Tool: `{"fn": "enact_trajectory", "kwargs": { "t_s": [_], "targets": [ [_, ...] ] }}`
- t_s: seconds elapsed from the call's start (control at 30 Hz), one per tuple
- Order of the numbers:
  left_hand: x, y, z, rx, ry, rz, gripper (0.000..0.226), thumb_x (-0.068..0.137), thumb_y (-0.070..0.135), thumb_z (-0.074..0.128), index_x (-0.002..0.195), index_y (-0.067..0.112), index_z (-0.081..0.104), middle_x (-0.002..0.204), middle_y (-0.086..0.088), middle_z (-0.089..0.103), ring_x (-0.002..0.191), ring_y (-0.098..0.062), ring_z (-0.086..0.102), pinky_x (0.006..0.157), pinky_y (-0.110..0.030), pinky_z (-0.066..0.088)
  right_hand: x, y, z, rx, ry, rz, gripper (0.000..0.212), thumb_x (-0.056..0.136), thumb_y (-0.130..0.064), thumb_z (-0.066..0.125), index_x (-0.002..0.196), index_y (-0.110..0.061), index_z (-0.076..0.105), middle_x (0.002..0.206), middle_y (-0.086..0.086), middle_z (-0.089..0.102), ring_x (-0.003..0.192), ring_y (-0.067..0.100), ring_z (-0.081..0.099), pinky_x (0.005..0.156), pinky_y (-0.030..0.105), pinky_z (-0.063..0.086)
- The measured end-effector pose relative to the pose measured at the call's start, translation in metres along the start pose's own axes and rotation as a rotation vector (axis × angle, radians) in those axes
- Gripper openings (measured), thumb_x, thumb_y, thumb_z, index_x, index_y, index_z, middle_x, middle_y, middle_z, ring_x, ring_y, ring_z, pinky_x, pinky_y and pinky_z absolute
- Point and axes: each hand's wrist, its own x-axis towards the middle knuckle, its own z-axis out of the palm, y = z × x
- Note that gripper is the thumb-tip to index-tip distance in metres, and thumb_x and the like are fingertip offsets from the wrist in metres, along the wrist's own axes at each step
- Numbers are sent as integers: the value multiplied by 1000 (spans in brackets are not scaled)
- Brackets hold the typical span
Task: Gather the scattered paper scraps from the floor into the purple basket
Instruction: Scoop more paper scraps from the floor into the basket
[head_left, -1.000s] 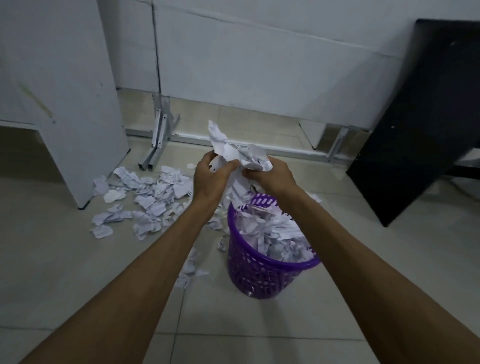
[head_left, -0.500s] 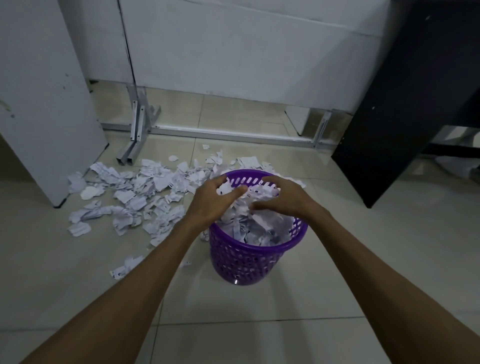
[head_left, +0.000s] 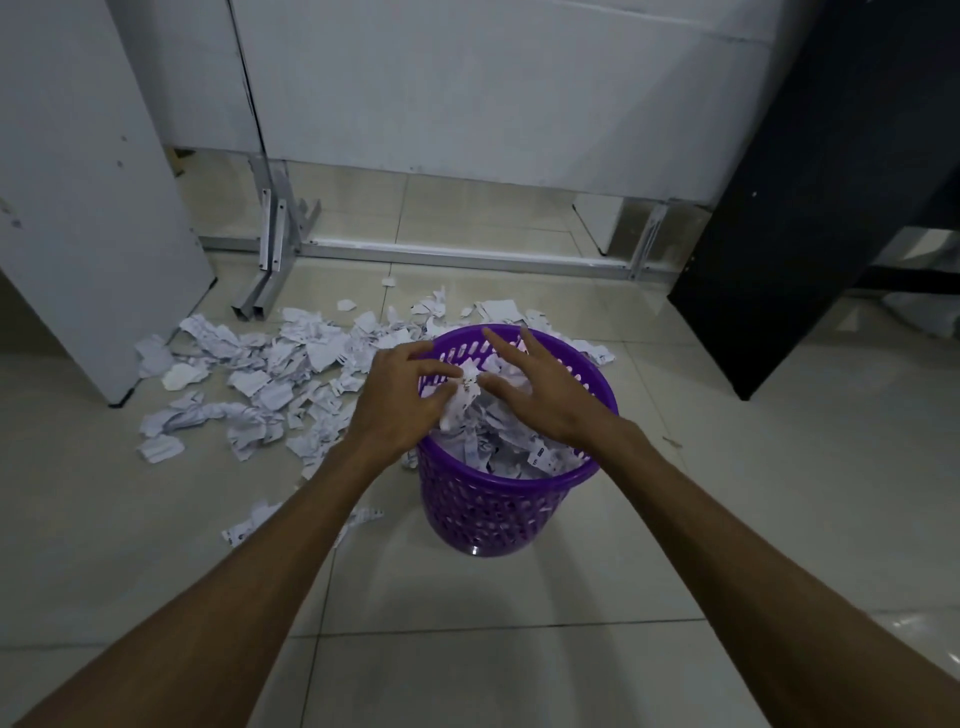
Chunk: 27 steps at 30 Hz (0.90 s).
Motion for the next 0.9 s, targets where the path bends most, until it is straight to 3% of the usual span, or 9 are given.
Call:
{"fn": "enact_trajectory", "kwargs": {
  "t_s": [0.07, 0.17, 0.23, 0.27, 0.33, 0.47, 0.63, 0.77, 0.9],
  "targets": [
    [-3, -7, 3, 1, 10, -69, 31, 84, 31, 72, 115, 30, 69, 143, -5, 49, 133, -27, 36, 105, -42, 35, 0, -7, 4, -69, -13, -107, 56, 97, -57, 40, 150, -45, 25, 166, 2, -2, 152, 28, 8, 118, 52, 19],
    [-7, -19, 3, -141, 30, -127, 41, 86, 30, 71, 125, 29, 61, 140, -4, 51, 130, -26, 43, 105, -49, 41, 0, -14, 15, -164, -107, -155, 48, 101, -50, 38, 148, -41, 37, 166, 2, -1, 152, 28, 7, 116, 63, 20],
    [-10, -27, 4, -201, 23, -132, 42, 89, 32, 67, 130, 29, 57, 137, -3, 53, 124, -23, 49, 97, -44, 49, -1, -11, 26, -306, -193, -131, 48, 103, -48, 34, 150, -39, 34, 166, 4, -3, 152, 30, 4, 113, 71, 15],
    [-11, -30, 5, -232, 9, -146, 41, 92, 35, 63, 131, 29, 55, 135, -2, 54, 120, -21, 53, 89, -36, 54, -2, -7, 31, -353, -235, -113, 48, 103, -48, 32, 151, -39, 32, 165, 5, -5, 152, 30, 3, 113, 72, 13],
    [-13, -33, 5, -295, -16, -174, 41, 94, 36, 59, 134, 29, 52, 131, 2, 56, 106, -14, 59, 69, -16, 52, -2, 1, 36, -373, -301, -70, 49, 103, -49, 31, 152, -39, 29, 165, 7, -7, 152, 31, 2, 115, 68, 13],
    [-14, -37, 6, -345, -23, -162, 46, 94, 42, 56, 138, 29, 47, 119, 11, 56, 90, 1, 60, 55, -9, 48, 4, 17, 40, -304, -401, 10, 48, 104, -48, 32, 151, -41, 28, 165, 10, -10, 152, 31, 1, 121, 47, 9],
    [-14, -42, 8, -388, -35, -164, 49, 93, 48, 55, 138, 31, 46, 117, 12, 56, 90, -1, 62, 57, -9, 50, 17, 24, 51, -329, -573, 99, 50, 105, -47, 27, 154, -42, 18, 163, 13, -17, 151, 31, -10, 121, 48, 1],
    [-12, -46, 9, -443, -57, -177, 48, 92, 45, 57, 137, 31, 46, 115, 12, 57, 91, -4, 64, 59, -13, 52, 27, 28, 73, -466, -693, 119, 53, 107, -39, 30, 156, -34, 11, 163, 10, -15, 151, 31, -12, 120, 48, 3],
    [-9, -47, 8, -478, -61, -192, 45, 92, 41, 60, 135, 33, 47, 110, 19, 57, 83, 1, 65, 56, -14, 52, 37, 33, 82, -552, -809, 136, 56, 106, -39, 31, 154, -43, 4, 163, 11, -17, 150, 34, -14, 120, 59, 4]
  ]
}}
